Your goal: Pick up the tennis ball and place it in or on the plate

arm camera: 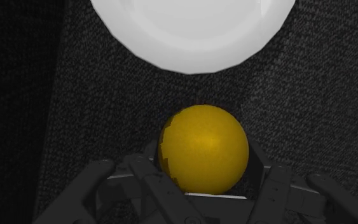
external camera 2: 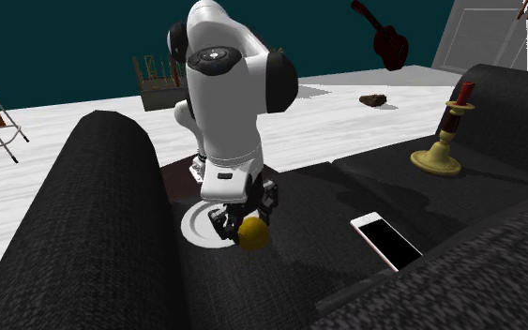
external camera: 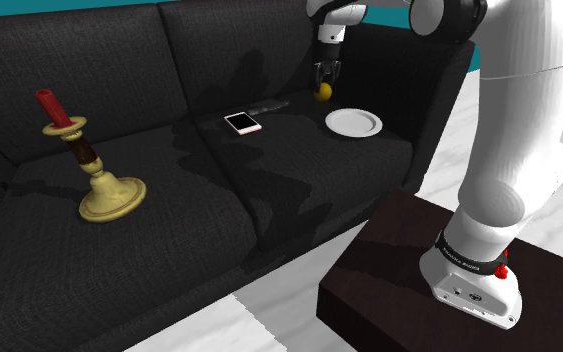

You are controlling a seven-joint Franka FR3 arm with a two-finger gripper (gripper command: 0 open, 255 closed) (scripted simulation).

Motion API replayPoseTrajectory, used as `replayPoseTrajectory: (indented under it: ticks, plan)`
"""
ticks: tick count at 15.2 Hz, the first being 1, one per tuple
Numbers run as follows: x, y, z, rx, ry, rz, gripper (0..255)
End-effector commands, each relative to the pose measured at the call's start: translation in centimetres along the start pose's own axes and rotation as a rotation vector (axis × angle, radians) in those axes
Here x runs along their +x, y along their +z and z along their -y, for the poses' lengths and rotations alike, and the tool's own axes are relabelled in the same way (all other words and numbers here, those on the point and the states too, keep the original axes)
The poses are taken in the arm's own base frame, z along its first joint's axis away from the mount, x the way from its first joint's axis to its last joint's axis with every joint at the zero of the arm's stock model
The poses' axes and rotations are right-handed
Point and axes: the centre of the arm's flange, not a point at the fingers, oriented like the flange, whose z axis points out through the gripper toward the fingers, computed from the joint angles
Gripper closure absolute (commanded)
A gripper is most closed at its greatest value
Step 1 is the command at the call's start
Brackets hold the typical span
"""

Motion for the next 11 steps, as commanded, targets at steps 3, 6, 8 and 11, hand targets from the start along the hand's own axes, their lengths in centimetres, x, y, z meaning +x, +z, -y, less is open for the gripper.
replayPoseTrajectory:
  ticks: [3, 6, 8, 11]
  plan:
    - [0.0, -2.2, 0.3, 0.0, 0.0, 0.0, 255]
    - [0.0, -3.5, 0.4, 0.0, 0.0, 0.0, 255]
    - [-2.6, -3.6, 0.4, 0.0, 0.0, 0.0, 255]
    - [-6.6, -3.8, 0.3, 0.0, 0.0, 0.0, 255]
